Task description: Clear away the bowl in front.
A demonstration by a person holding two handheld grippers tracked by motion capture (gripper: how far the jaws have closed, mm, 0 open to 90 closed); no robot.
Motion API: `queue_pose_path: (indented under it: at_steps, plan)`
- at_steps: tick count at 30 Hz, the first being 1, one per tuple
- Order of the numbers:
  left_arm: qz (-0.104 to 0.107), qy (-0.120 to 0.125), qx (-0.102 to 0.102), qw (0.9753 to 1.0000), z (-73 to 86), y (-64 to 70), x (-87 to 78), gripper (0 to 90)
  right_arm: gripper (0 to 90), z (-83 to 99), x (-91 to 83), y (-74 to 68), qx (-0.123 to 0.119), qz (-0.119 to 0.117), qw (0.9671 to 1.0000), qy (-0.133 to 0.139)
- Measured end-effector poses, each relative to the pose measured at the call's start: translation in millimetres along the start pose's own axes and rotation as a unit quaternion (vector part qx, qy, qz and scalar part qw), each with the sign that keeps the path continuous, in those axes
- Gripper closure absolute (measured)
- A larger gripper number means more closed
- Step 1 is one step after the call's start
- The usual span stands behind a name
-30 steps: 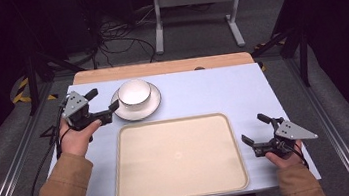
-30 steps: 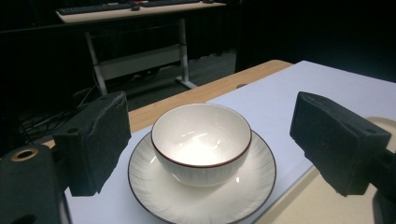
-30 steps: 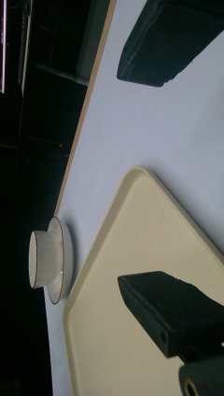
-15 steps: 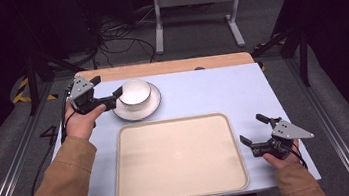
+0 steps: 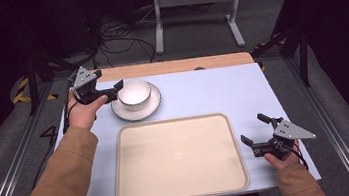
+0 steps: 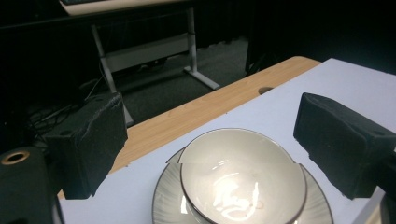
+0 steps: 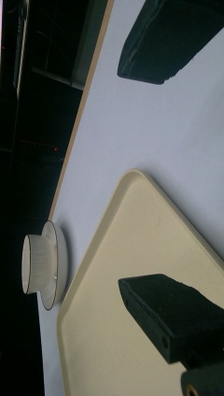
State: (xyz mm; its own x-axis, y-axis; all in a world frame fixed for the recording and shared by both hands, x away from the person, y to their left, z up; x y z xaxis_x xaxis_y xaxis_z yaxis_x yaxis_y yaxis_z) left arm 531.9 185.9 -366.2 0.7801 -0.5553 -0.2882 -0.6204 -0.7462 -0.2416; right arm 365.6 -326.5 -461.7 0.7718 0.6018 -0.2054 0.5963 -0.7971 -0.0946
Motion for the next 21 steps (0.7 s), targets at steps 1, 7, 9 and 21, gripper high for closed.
queue_pose_path:
  at_steps: [1,7,9,21]
  plan:
    - [-0.003,-0.002,-0.002,1.0000,-0.1,-0.9,1.8,10.4,2.3,0.0,0.0,0.1,0.001,0.000,1.0000,0.000]
    - [-0.010,-0.005,-0.003,0.9999,5.0,-6.4,13.9,11.3,2.4,-0.1,0.1,0.3,0.002,-0.001,1.0000,0.000]
    - [-0.004,0.001,-0.001,1.0000,7.0,-6.3,16.6,8.1,2.4,0.0,0.1,0.2,0.002,0.000,1.0000,0.000]
    - [-0.006,-0.083,-0.015,0.9964,27.5,-5.4,35.0,14.3,2.7,0.0,0.8,-0.2,-0.001,0.001,1.0000,-0.001]
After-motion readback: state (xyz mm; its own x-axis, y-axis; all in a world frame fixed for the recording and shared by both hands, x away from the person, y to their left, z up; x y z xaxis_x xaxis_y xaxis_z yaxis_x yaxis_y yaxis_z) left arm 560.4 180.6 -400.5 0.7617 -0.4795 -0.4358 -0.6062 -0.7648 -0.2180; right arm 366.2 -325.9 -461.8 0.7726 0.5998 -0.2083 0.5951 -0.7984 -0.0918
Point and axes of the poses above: each handheld gripper's, and its own axes: x roughly forward along the jaws, z roughly out of its underside, y roughly to its right, the point moved 3 cm from there along x, roughly forward along the jaws, and after that the axes turned 12 degrees about x, right-handed, at the moved point
